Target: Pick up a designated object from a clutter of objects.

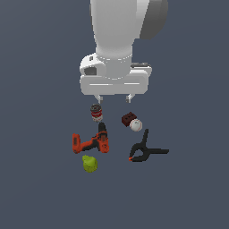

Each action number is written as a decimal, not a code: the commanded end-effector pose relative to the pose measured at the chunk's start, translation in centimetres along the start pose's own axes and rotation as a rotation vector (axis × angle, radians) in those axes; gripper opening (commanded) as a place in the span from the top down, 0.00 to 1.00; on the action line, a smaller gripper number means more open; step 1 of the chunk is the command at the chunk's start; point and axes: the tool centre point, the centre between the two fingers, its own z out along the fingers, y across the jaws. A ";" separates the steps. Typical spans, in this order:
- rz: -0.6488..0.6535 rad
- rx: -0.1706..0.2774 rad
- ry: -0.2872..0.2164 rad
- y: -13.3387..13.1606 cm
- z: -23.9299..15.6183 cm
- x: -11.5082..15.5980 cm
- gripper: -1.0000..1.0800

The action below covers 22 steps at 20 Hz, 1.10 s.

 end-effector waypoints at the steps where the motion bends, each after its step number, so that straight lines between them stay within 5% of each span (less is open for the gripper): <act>1: 0.000 0.000 0.000 0.0 0.0 0.0 0.00; 12: 0.011 0.006 0.011 -0.2 -0.1 0.1 0.00; 22: -0.011 -0.050 -0.022 1.9 6.2 0.2 0.00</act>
